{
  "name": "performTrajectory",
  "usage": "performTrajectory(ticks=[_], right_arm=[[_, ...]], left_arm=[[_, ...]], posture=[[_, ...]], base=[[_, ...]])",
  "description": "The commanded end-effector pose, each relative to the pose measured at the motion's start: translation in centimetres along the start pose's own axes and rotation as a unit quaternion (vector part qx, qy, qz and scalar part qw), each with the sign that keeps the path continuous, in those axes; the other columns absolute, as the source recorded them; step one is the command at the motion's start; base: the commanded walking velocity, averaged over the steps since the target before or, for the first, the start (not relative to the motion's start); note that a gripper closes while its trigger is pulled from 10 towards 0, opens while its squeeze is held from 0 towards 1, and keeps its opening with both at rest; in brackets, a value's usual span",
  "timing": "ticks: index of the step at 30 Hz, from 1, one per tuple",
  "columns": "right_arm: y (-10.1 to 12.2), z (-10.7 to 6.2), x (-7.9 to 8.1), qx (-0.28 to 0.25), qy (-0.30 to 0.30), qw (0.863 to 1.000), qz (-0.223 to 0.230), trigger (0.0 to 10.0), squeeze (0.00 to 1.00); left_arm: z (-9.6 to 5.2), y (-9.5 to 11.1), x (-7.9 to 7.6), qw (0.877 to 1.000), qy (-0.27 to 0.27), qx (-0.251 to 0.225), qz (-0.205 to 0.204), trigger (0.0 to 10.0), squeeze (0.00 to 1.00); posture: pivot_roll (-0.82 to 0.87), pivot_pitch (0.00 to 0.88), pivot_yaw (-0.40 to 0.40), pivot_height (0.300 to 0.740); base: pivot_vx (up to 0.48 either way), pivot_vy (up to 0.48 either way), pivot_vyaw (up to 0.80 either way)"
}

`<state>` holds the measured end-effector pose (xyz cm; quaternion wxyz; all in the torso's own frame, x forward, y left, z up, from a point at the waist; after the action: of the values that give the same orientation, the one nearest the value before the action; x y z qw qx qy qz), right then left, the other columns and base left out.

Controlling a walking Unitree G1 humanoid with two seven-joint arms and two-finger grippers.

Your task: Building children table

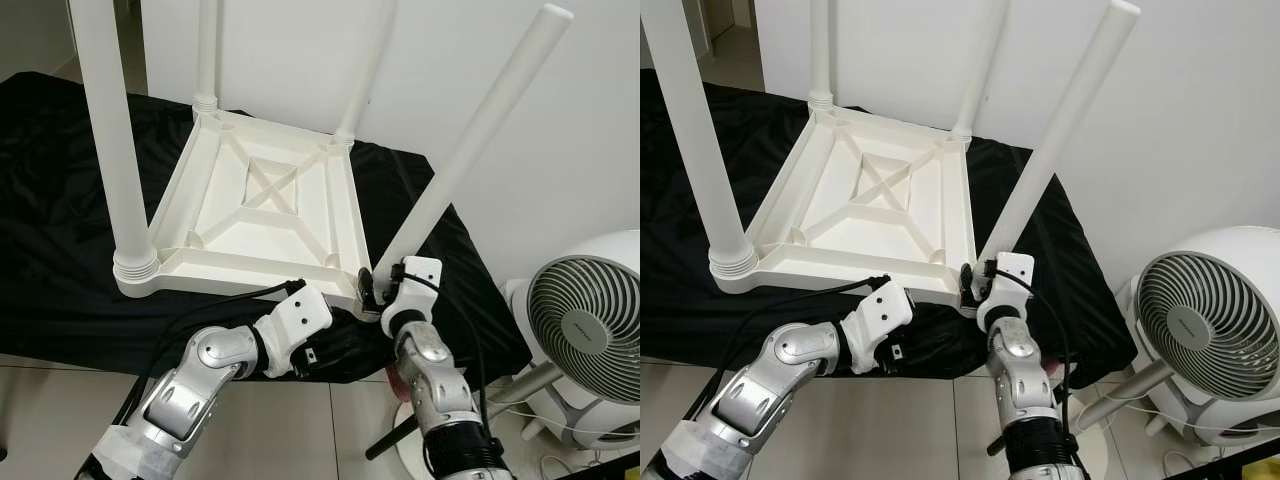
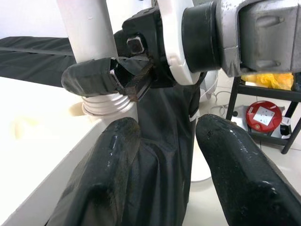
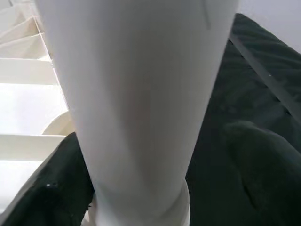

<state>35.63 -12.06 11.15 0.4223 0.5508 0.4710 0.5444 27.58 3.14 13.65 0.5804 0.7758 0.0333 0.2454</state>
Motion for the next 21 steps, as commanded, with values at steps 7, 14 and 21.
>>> performTrajectory(ticks=[7,14,21], right_arm=[[1.0,0.0,-1.5,-0.001,0.155,0.986,-0.058,10.0,0.00],[1.2,0.8,-1.4,0.015,0.224,0.971,-0.085,10.0,0.00],[1.2,1.5,-0.3,0.022,0.285,0.953,-0.098,10.0,0.00]], left_arm=[[0.3,-0.5,-0.9,1.000,-0.015,0.003,-0.010,10.0,0.00],[0.3,-0.7,-0.6,1.000,-0.009,0.005,-0.011,10.0,0.00],[0.5,-0.6,-0.4,1.000,-0.004,0.002,-0.010,10.0,0.00]], posture=[[0.13,0.000,-0.221,0.740],[0.13,0.000,-0.215,0.740],[0.14,0.000,-0.218,0.740]], base=[[0.000,0.000,0.00],[0.000,0.000,0.00],[0.000,0.000,0.00]])
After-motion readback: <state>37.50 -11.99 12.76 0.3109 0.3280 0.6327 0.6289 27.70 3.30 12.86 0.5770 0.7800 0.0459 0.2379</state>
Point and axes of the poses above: a point about 5 cm out from each wrist's last joint towards the gripper, its own z axis pointing out of the wrist towards the gripper, its own y axis along the axis of the wrist's last joint, x = y × z, the point moved 4 cm from there along z, pointing out of the wrist towards the gripper, and after that the axes turned 4 degrees about z, right-handed, at the moved point
